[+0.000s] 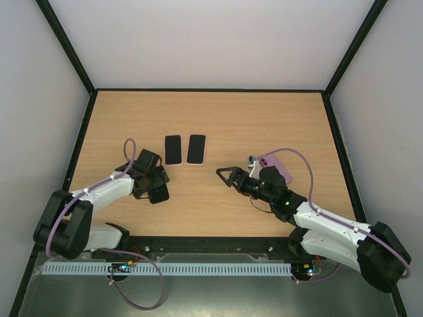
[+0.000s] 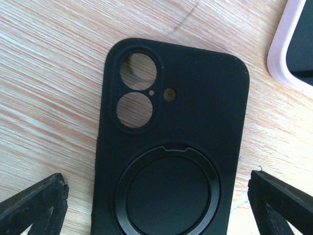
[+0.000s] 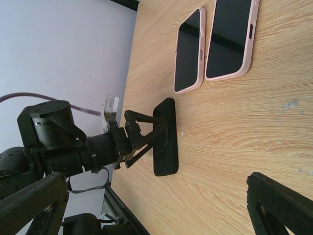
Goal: Put the phone into the phone case
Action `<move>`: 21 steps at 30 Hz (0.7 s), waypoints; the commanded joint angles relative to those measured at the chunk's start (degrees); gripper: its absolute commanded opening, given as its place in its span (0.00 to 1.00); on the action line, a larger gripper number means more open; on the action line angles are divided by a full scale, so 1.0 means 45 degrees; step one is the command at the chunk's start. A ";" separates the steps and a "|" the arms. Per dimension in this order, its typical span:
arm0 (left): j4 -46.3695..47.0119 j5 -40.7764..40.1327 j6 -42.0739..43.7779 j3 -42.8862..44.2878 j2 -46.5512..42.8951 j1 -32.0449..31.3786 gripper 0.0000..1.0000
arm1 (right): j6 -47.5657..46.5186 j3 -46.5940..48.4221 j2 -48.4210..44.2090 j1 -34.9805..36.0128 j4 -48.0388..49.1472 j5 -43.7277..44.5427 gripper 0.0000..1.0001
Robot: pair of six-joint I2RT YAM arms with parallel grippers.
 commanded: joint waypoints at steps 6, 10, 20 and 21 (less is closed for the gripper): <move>-0.0886 -0.0892 0.0430 0.1050 0.1509 -0.0794 1.00 | -0.0356 0.0213 -0.0058 0.0090 -0.0214 0.0229 0.98; -0.0913 -0.1062 0.0547 0.1221 0.1913 -0.0819 0.99 | -0.0397 0.0188 -0.0181 0.0086 -0.0329 0.0331 0.98; -0.1309 -0.1954 0.0606 0.1535 0.2757 -0.1078 0.97 | -0.0414 0.0147 -0.0227 0.0085 -0.0337 0.0415 0.97; -0.1318 -0.1975 0.0625 0.1574 0.2862 -0.1121 0.97 | -0.0412 0.0139 -0.0210 0.0082 -0.0336 0.0416 0.98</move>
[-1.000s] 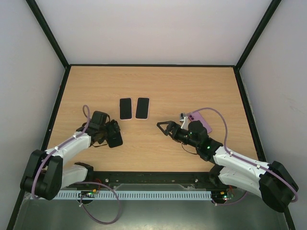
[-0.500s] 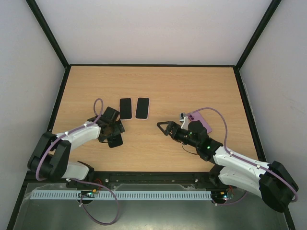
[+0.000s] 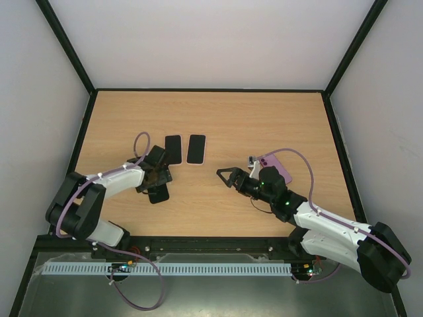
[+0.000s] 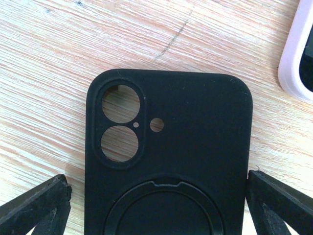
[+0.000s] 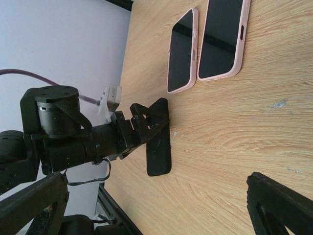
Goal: Put the phone into the phone case
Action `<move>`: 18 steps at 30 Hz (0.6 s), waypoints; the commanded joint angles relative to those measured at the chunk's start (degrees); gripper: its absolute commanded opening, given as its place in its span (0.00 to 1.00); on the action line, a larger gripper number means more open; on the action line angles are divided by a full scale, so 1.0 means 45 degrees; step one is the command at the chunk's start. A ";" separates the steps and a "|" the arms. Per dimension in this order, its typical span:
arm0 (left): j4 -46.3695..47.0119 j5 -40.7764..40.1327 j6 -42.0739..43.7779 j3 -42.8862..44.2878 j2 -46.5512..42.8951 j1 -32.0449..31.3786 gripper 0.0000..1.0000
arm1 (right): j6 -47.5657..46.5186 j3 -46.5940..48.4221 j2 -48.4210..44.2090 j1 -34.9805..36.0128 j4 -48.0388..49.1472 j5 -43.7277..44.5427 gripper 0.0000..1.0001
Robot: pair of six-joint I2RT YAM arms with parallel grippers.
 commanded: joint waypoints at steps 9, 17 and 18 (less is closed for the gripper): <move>-0.0452 -0.0002 0.0258 0.0140 0.0873 -0.0326 0.89 | -0.0232 0.0150 -0.0203 0.0092 -0.0144 0.0217 0.98; -0.0013 0.1120 0.0196 0.0007 0.0154 -0.0326 0.77 | -0.0048 0.0169 0.0375 0.0088 0.0308 -0.0485 0.98; 0.0021 0.1245 0.0173 -0.0002 0.0052 -0.0326 0.76 | -0.0038 0.0167 0.0472 0.0087 0.0397 -0.0600 0.99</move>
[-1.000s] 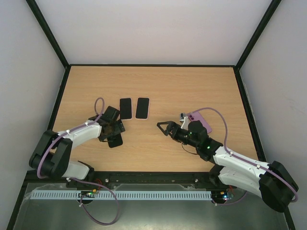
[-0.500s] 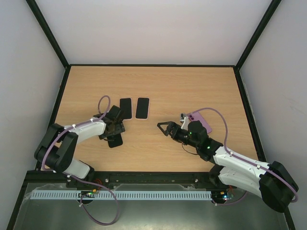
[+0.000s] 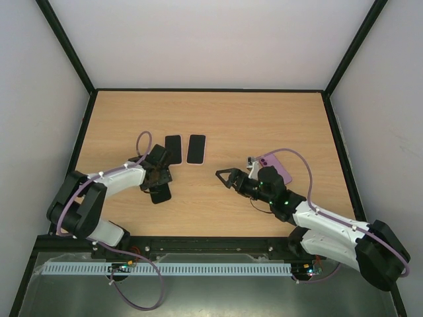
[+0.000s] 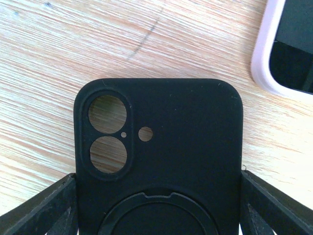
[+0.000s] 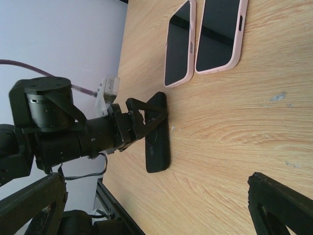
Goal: Put the phone into the phone case
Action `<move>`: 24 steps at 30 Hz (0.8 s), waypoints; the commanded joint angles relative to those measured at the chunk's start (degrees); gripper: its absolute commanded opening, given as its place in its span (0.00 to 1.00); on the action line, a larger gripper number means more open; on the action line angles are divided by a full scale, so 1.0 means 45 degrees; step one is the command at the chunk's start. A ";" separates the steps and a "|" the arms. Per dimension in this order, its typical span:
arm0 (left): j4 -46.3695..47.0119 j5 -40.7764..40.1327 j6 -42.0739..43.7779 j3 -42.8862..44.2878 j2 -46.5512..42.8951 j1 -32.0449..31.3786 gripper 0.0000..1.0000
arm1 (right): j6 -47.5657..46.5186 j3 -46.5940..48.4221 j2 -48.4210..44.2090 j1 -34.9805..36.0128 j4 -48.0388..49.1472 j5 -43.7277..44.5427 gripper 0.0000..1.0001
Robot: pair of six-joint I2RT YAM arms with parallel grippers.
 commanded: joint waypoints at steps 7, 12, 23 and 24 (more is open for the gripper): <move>0.0925 0.2944 -0.0382 -0.0627 -0.1395 -0.0034 0.70 | 0.0068 -0.0001 0.0923 0.0131 0.1141 -0.1028 0.96; 0.2678 0.5281 -0.0745 -0.1136 -0.2214 -0.0044 0.70 | 0.0133 -0.0140 0.1450 0.0370 0.2094 -0.1441 0.88; 0.6365 0.8092 -0.2652 -0.2365 -0.2898 -0.0537 0.69 | 0.0996 0.0096 0.3301 0.1226 0.4474 -0.1956 0.53; 0.6554 0.8200 -0.2774 -0.2406 -0.2891 -0.0600 0.69 | 0.1042 0.0128 0.3447 0.1326 0.4571 -0.1956 0.52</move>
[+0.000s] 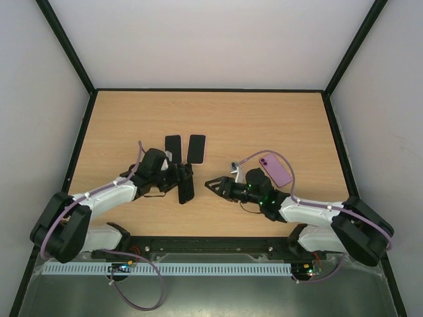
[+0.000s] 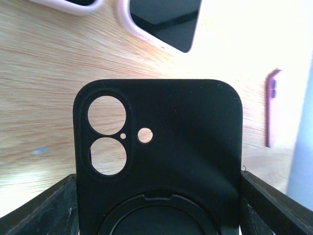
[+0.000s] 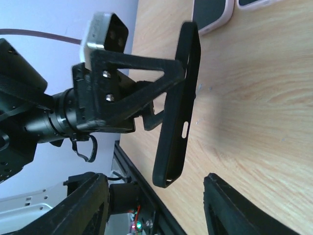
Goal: Put the phone into the phone case
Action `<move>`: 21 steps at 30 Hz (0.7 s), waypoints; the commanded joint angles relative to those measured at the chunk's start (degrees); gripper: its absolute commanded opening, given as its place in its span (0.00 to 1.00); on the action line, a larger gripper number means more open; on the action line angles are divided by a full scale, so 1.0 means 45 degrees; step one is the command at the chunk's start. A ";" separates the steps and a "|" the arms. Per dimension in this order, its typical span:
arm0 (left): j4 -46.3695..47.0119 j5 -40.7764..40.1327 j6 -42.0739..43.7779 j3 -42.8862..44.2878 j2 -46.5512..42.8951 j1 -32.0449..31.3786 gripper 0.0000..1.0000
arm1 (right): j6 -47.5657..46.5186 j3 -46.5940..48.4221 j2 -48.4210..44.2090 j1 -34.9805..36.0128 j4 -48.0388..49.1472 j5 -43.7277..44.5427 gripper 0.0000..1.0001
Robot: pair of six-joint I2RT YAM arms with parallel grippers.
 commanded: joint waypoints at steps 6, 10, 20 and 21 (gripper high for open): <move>0.2731 0.1407 -0.1518 -0.0372 -0.0124 -0.0633 0.70 | 0.0510 0.0410 0.1073 0.0657 0.1361 0.0071 0.52; 0.3199 0.1465 -0.1777 -0.0392 -0.0096 -0.0892 0.70 | 0.0704 0.0448 0.1281 0.0675 0.1667 0.0108 0.49; 0.4416 0.1622 -0.2425 -0.0698 0.0138 -0.1301 0.70 | 0.1233 0.0289 0.1757 0.0676 0.2874 -0.0192 0.28; 0.4480 0.1635 -0.2448 -0.0721 0.0150 -0.1325 0.70 | 0.1291 0.0248 0.1718 0.0680 0.2968 -0.0184 0.25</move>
